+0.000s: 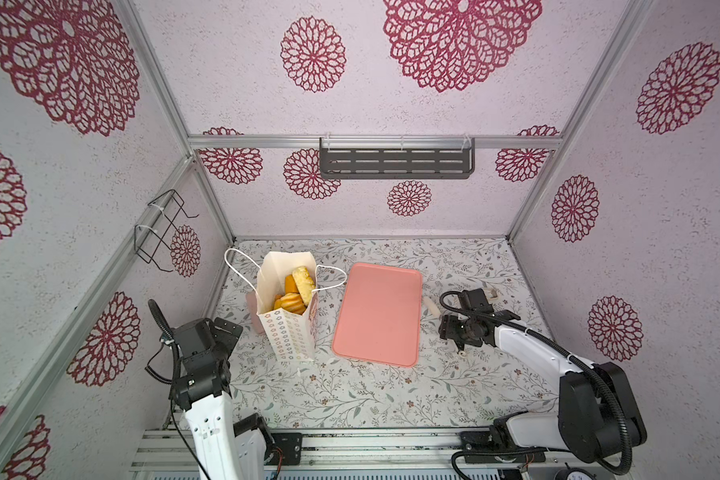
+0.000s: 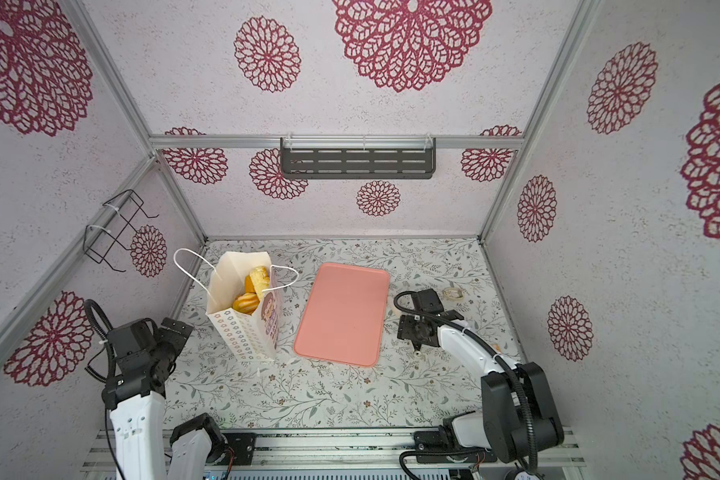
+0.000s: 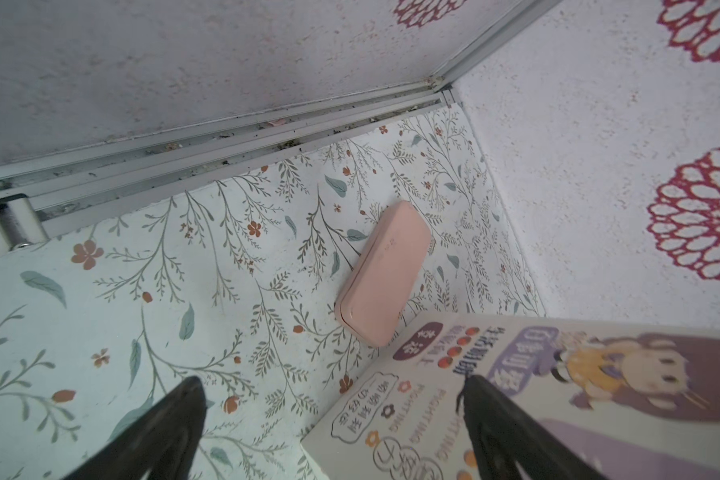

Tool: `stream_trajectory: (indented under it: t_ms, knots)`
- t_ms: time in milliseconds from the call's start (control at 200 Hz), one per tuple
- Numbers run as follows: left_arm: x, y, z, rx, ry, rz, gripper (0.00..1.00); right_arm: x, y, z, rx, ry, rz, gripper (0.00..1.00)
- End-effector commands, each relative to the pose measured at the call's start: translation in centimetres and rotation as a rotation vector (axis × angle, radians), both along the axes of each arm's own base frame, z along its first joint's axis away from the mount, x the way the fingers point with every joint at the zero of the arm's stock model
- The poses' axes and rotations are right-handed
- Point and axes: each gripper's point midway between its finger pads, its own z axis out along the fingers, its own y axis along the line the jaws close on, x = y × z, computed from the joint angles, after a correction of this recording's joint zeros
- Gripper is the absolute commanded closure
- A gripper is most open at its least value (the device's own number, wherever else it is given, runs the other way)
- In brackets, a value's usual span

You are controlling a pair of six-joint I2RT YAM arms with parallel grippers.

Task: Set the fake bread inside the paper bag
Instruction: 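Release the bag with the left gripper while the right gripper withdraws the tongs, then lower the tongs onto the table beside the tray and open the right gripper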

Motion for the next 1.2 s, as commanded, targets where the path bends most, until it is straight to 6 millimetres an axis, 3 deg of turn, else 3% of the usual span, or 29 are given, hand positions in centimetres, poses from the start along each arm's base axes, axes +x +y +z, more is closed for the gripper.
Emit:
stream_trajectory:
  t_ms: [0,45,55,75,405,660,796,866,1031,1196]
  knots:
    - [1.9,1.3,0.1,0.001,-0.074,0.01,0.0,1.1,0.2,1.3,0.03,-0.058,-0.008,0.15]
    - [2.3,1.8,0.1,0.018,-0.09,0.021,0.0,1.2,0.2,1.4,0.03,-0.059,-0.009,0.12]
    - [2.4,1.9,0.1,0.021,-0.095,0.025,0.0,1.2,0.2,1.4,0.03,-0.06,-0.009,0.04]
    - [2.5,2.1,0.2,0.029,-0.102,0.03,0.01,1.2,0.1,1.5,0.029,-0.062,-0.01,0.01]
    - [3.8,5.0,0.3,0.111,-0.067,0.097,0.03,2.2,-0.9,2.3,0.019,-0.085,-0.035,0.01]
    - [5.3,5.8,4.8,0.319,-0.163,0.024,0.03,3.8,-0.9,5.3,0.048,-0.178,-0.018,0.02]
    - [5.9,5.5,6.8,0.354,-0.19,-0.022,0.03,2.9,0.5,3.9,0.098,-0.106,0.033,0.13]
    - [5.9,5.2,7.1,0.34,-0.203,-0.03,0.03,1.8,0.3,2.5,0.092,-0.064,0.018,0.21]
    - [6.5,4.0,6.3,0.263,-0.256,-0.062,0.03,0.5,-0.5,0.5,0.08,-0.035,-0.025,0.31]
    - [6.4,3.6,5.5,0.238,-0.243,-0.076,0.01,-0.1,-1.2,-1.2,0.058,0.009,-0.056,0.34]
